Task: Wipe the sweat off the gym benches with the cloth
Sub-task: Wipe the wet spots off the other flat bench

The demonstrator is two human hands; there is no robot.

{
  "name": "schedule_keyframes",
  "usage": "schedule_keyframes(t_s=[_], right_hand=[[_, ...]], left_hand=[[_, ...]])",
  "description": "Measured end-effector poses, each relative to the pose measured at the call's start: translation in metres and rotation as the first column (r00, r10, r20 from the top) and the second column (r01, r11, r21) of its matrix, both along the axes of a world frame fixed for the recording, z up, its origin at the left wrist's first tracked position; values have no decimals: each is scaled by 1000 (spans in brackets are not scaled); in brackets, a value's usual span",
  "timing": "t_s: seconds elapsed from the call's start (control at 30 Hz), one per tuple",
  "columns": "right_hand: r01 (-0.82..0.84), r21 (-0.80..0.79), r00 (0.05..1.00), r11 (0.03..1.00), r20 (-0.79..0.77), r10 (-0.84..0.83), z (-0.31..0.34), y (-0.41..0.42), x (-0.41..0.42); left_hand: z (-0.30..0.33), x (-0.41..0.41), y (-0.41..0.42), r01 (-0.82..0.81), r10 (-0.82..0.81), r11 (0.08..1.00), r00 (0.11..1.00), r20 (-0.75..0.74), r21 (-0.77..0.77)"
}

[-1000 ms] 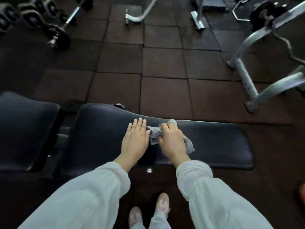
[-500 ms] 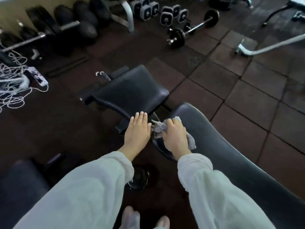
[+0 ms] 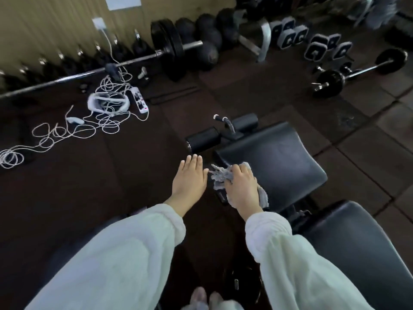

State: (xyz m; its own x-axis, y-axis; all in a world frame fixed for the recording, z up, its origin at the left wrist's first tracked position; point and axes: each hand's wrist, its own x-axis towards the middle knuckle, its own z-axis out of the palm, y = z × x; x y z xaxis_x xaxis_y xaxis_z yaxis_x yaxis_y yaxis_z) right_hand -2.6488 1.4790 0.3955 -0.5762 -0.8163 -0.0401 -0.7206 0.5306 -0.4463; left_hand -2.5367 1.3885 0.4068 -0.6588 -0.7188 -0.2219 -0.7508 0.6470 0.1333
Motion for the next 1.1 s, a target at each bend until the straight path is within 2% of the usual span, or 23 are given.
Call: schedule_keyframes(t_s=[0.17,0.57,0.67,0.83,0.93,1.1], right_hand=[[-55,41,998,998,-41,57,-4,-76,-16],[-9,-39,1000,999,-19,8,1,-296,-113],[37,-32,999,999,-7,-37,4,-351,-139],[105,-37,994,994,-17,-106,3,-453,-177],[222,-71,975,972,10,-222,0,-510,-200],[422,-102,906,901,29,-422,-9,-574,-254]], left_hand=[[3,-4,-74,-78,78,997,997,12,-1],[1,-104,-268,-46,46,998,999,8,53],[9,-129,-325,-41,42,997,999,-12,70],[19,-175,-445,26,-26,1000,1000,-6,11],[24,-206,-518,76,-76,997,997,-5,14],[21,-275,-610,269,-269,963,962,41,8]])
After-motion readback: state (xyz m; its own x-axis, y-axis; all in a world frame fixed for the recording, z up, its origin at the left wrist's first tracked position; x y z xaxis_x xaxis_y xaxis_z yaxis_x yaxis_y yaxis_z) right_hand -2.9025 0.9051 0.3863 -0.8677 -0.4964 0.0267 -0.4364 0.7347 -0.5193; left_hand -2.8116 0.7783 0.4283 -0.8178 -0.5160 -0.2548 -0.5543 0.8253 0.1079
